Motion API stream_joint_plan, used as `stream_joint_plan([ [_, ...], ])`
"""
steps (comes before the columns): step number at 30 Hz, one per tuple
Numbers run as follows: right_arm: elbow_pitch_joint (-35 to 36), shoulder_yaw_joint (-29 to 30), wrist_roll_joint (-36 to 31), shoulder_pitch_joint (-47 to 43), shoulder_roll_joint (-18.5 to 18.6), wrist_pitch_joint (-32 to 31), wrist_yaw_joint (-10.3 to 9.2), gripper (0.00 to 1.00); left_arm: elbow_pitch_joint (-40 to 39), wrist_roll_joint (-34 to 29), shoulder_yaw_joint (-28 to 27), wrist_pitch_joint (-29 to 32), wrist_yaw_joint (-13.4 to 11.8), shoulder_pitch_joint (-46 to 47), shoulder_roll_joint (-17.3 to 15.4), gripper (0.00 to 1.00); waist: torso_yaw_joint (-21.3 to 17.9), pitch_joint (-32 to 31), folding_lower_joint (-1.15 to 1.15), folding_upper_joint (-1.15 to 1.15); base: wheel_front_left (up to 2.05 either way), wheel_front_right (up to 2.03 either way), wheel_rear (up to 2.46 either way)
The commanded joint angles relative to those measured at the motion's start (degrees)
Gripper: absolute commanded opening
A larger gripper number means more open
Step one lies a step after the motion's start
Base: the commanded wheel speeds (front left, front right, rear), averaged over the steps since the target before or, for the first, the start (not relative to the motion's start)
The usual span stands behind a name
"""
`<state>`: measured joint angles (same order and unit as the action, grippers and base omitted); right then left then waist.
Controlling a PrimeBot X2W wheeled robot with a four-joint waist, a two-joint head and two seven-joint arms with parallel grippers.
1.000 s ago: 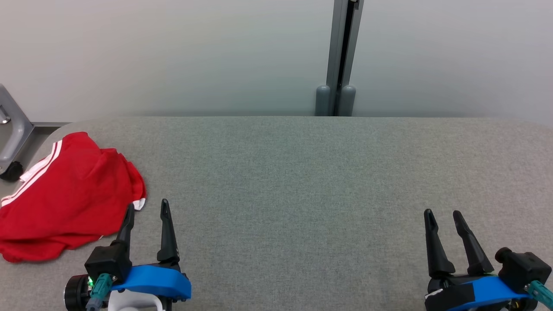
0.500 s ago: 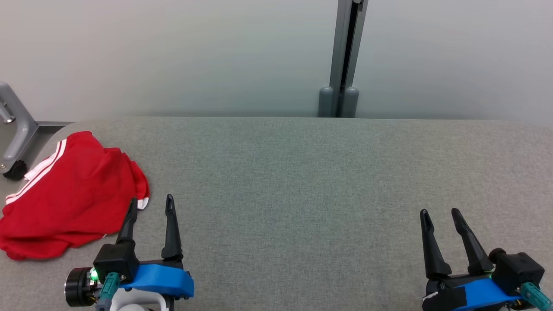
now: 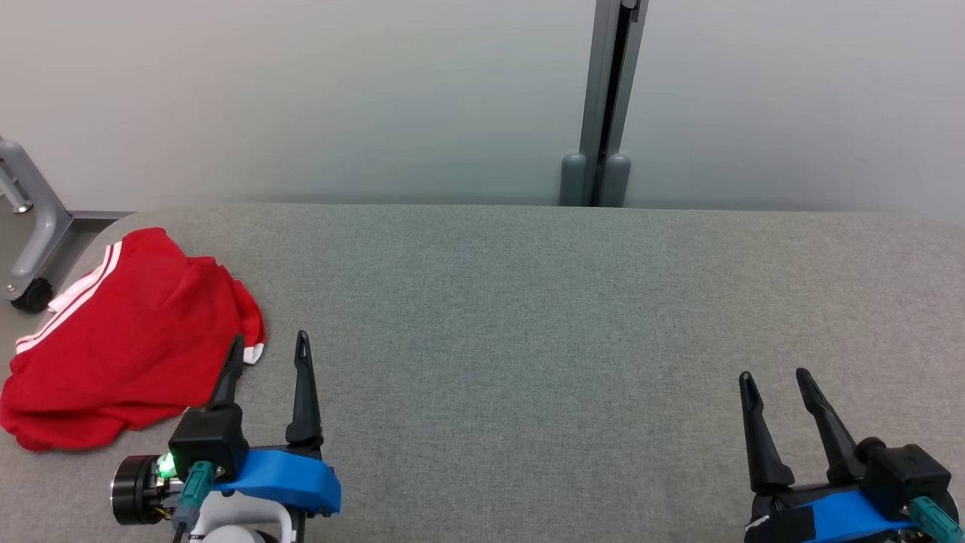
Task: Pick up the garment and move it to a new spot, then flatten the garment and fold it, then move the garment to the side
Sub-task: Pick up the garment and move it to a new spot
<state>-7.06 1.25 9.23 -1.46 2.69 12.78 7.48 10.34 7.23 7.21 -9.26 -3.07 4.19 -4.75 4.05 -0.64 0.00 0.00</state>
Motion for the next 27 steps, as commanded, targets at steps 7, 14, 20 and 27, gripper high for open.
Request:
stream_joint_plan([
  [7, 0.69, 0.92, 0.40, -0.95, 0.34, -1.33, 0.03, 1.00, -1.71, 0.98, 0.04, 2.12, -0.48, -0.81, -0.33, 1.00, -0.18, 0.21, 0.00, 0.00, 0.00, 0.00, 0.00],
  [14, 1.20, 1.00, 0.66, -1.18, 0.34, -1.88, 0.03, 1.00, -2.56, 1.19, 0.32, 3.04, -0.87, -1.22, -0.60, 1.00, -0.11, 0.38, 0.00, 0.00, 0.00, 0.00, 0.00],
  [20, 1.44, 1.01, 0.76, -1.32, 0.34, -2.03, 0.03, 1.00, -2.90, 1.45, 0.50, 3.37, -1.18, -1.42, -0.87, 1.00, -0.05, 0.52, 0.00, 0.00, 0.00, 0.00, 0.00],
  [27, 1.83, 0.93, 0.62, -0.87, 0.32, -2.29, 0.03, 1.00, -3.41, 1.59, 0.42, 3.40, -1.65, -0.86, -1.38, 1.00, 0.79, 1.01, 0.00, 0.00, 0.00, 0.00, 0.00],
])
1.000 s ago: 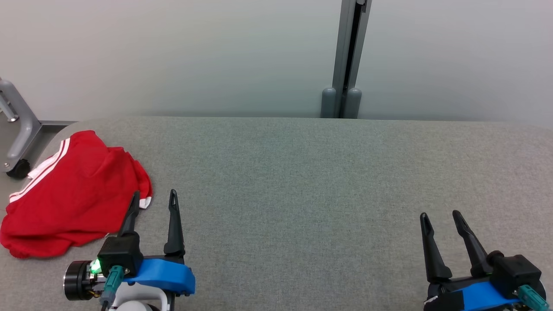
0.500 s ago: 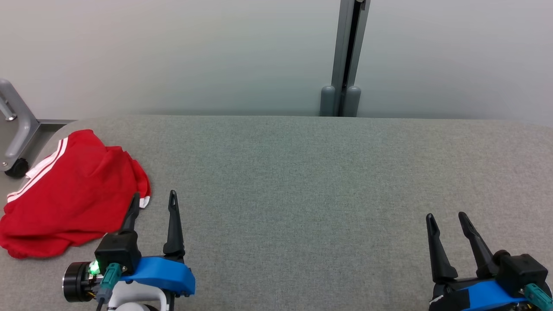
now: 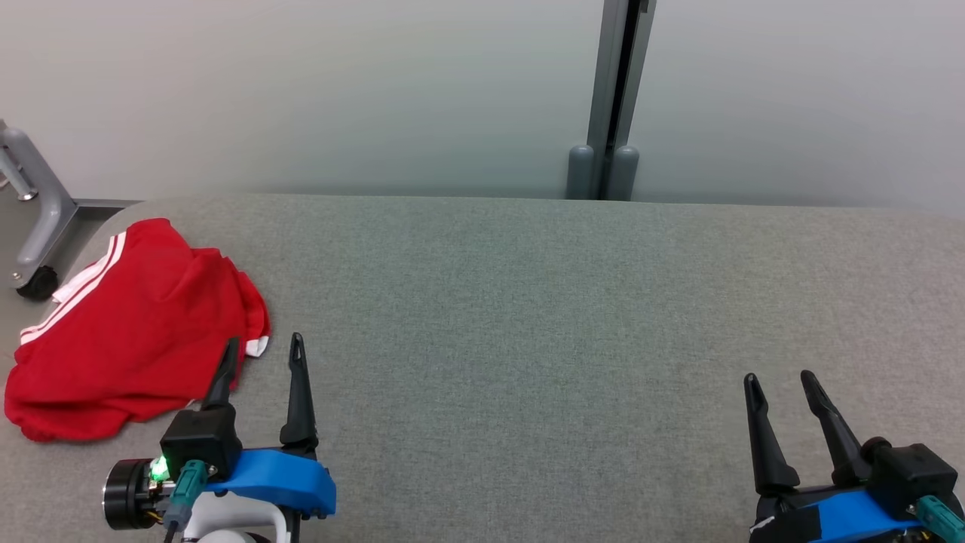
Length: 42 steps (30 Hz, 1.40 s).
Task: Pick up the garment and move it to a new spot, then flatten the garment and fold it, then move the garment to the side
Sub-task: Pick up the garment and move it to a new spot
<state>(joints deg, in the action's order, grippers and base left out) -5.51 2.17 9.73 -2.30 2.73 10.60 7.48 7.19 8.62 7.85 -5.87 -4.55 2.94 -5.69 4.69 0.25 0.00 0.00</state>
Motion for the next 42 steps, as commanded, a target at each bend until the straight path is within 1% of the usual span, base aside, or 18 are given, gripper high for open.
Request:
stream_joint_plan([
  [1, 0.29, -0.01, 0.07, 0.09, 0.29, -0.14, 0.03, 1.00, -0.33, 0.21, -0.29, -0.13, -0.34, 0.55, -0.49, 1.00, 0.42, 0.21, 0.00, 0.00, 0.00, 0.00, 0.00],
  [7, 0.36, -0.40, -0.11, 0.57, 0.28, -0.10, 0.03, 1.00, -0.63, 0.36, -0.83, -0.39, -0.98, 0.80, -0.96, 1.00, 2.66, 0.67, 0.00, 0.00, 0.00, 0.00, 0.00],
  [12, 0.32, -0.77, -0.33, 0.79, 0.27, 0.06, 0.03, 1.00, -1.03, 0.71, -1.27, -0.59, -1.49, 0.88, -1.49, 1.00, 5.51, 1.14, 0.00, 0.00, 0.00, 0.00, 0.00],
  [26, 0.19, -1.27, -0.81, 1.29, 0.28, -0.05, 0.03, 1.00, -2.99, 1.70, -2.89, -1.00, -2.86, -0.27, -2.84, 1.00, 15.97, 1.78, 0.00, 0.00, 0.00, 0.00, 0.00],
  [27, 0.19, -1.27, -0.81, 1.29, 0.28, -0.05, 0.03, 1.00, -2.99, 1.70, -2.89, -1.00, -2.86, -0.27, -2.84, 1.00, 15.97, 1.78, 0.00, 0.00, 0.00, 0.00, 0.00],
  [29, 0.17, -1.42, -0.89, 1.49, 0.27, -0.14, 0.03, 1.00, -3.25, 1.89, -3.15, -1.07, -3.05, -0.55, -3.08, 1.00, 17.34, 1.95, 0.00, 0.00, 0.00, 0.00, 0.00],
  [30, 0.32, -1.53, -0.88, 1.61, 0.28, -0.13, 0.03, 1.00, -3.56, 2.04, -3.49, -1.18, -3.25, -0.90, -3.22, 1.00, 18.64, 2.20, 0.00, 0.00, 0.00, 0.00, 0.00],
  [31, 0.32, -1.53, -0.88, 1.61, 0.28, -0.13, 0.03, 1.00, -3.56, 2.04, -3.49, -1.18, -3.25, -0.90, -3.22, 1.00, 18.64, 2.20, 0.00, 0.00, 0.00, 0.00, 0.00],
  [38, 0.61, -1.79, -1.28, 2.00, 0.28, -0.35, 0.03, 1.00, -4.50, 2.69, -4.49, -1.66, -4.02, -1.47, -3.68, 1.00, 22.30, 3.03, 0.00, 0.00, 0.00, 0.00, 0.00],
  [42, 0.41, -2.05, -1.35, 1.99, 0.28, -0.41, 0.02, 1.00, -4.79, 2.88, -4.68, -1.75, -4.17, -1.71, -4.01, 1.00, 23.03, 3.12, 0.00, 0.00, 0.00, 0.00, 0.00],
])
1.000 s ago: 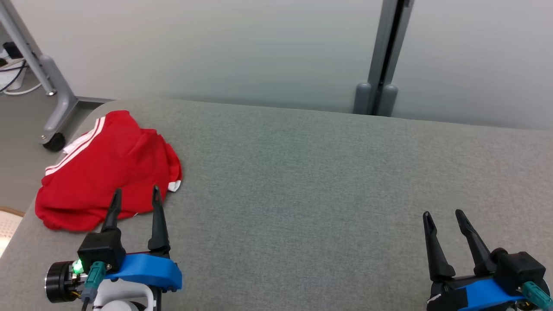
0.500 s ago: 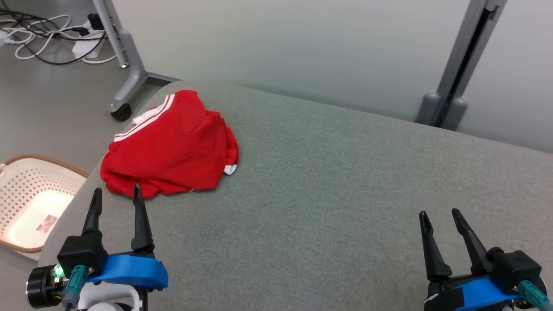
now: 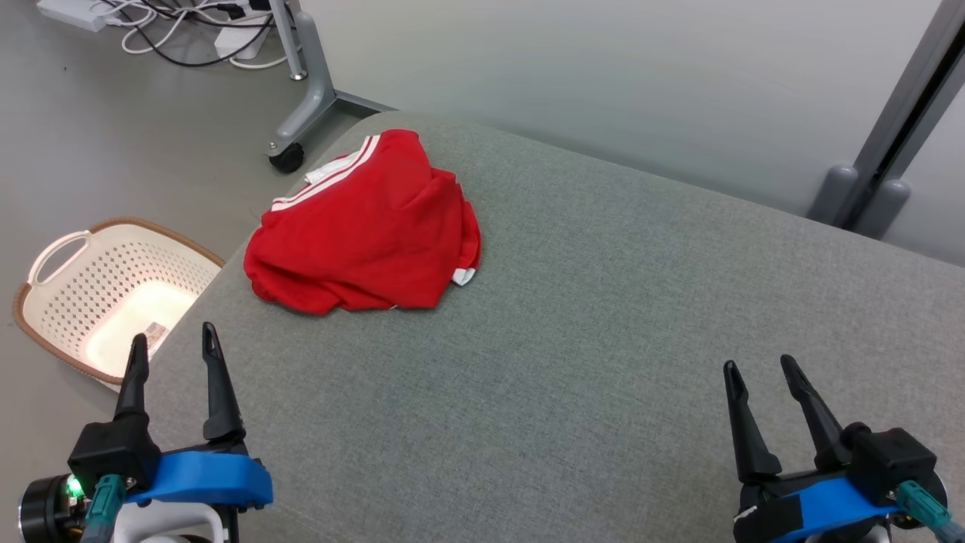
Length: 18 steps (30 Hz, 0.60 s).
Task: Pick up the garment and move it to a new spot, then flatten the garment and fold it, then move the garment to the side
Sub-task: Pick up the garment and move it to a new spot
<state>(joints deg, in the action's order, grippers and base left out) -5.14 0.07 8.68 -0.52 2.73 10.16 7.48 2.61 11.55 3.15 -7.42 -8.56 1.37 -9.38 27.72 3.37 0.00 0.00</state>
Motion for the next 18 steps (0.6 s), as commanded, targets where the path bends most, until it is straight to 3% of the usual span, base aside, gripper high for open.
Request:
stream_joint_plan([
  [1, -0.01, -0.09, -0.30, 0.21, 0.28, 0.00, 0.02, 1.00, -0.25, 0.03, -0.01, -0.26, -0.25, -0.24, -0.37, 1.00, 0.00, 0.01, 0.00, 0.00, 0.00, 0.00, 0.00],
  [10, 0.37, -1.15, -0.82, 1.46, 0.29, -0.45, 0.03, 1.00, -0.44, 1.31, -1.08, -0.53, -0.15, 2.72, -0.97, 1.00, -3.39, 1.39, 0.00, 0.00, 0.00, 0.00, 0.00],
  [18, 4.15, -0.58, -3.59, 4.44, 0.27, -1.97, 0.02, 1.00, 2.62, 4.10, -4.04, -0.64, 2.00, 14.91, -4.29, 1.00, -9.18, 7.57, 0.00, 0.00, 0.00, 0.00, 0.00],
])
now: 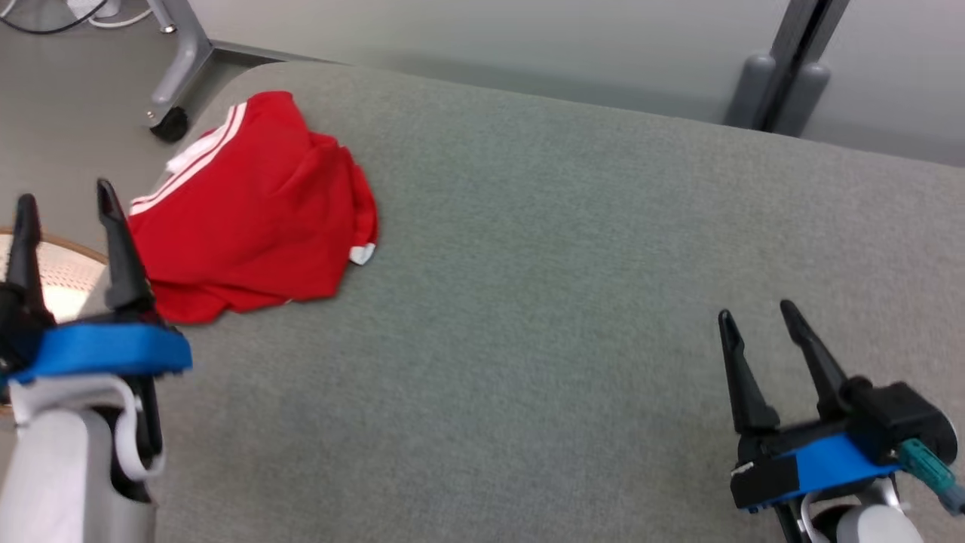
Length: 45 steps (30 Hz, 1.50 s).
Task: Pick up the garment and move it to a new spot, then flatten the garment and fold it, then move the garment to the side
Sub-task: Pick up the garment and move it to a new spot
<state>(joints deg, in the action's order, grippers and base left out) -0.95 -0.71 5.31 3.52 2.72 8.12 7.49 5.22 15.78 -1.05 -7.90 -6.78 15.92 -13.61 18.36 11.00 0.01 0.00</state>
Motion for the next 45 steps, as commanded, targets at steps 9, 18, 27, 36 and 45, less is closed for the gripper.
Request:
stream_joint_plan([
  [9, 6.17, 1.19, -2.62, 5.16, 0.87, -1.56, 0.01, 1.00, 10.06, 3.12, -3.26, 1.93, 3.75, 18.07, -6.89, 1.00, -6.91, 10.44, -0.01, 0.00, 0.00, 0.00, 0.00],
  [18, 9.74, 1.93, -2.79, 7.00, 1.30, -1.77, 0.01, 1.00, 25.94, 5.84, -2.72, 9.63, 7.59, 27.97, -10.91, 1.00, -11.42, 15.96, -0.01, 0.00, 0.00, 0.00, 0.00],
  [27, 10.68, 2.53, -2.94, 6.96, 1.50, -1.68, 0.01, 1.00, 37.38, 8.94, -0.58, 22.29, 10.24, 29.22, -10.05, 1.00, -11.69, 17.18, -0.01, 0.00, 0.00, 0.00, 0.00],
  [36, 10.28, 1.87, -2.95, 7.53, 1.29, -2.22, 0.01, 1.00, 45.29, 11.81, 1.54, 31.28, 12.36, 28.31, -8.14, 0.76, -11.36, 16.45, -0.01, 0.00, 0.00, 0.00, 0.00],
  [45, 9.11, 1.39, -2.08, 6.40, 0.95, -1.36, 0.01, 1.00, 43.16, 9.99, 2.91, 22.47, 12.64, 29.25, -9.75, 0.00, -11.87, 13.75, -0.01, 0.00, 0.00, 0.00, 0.00],
])
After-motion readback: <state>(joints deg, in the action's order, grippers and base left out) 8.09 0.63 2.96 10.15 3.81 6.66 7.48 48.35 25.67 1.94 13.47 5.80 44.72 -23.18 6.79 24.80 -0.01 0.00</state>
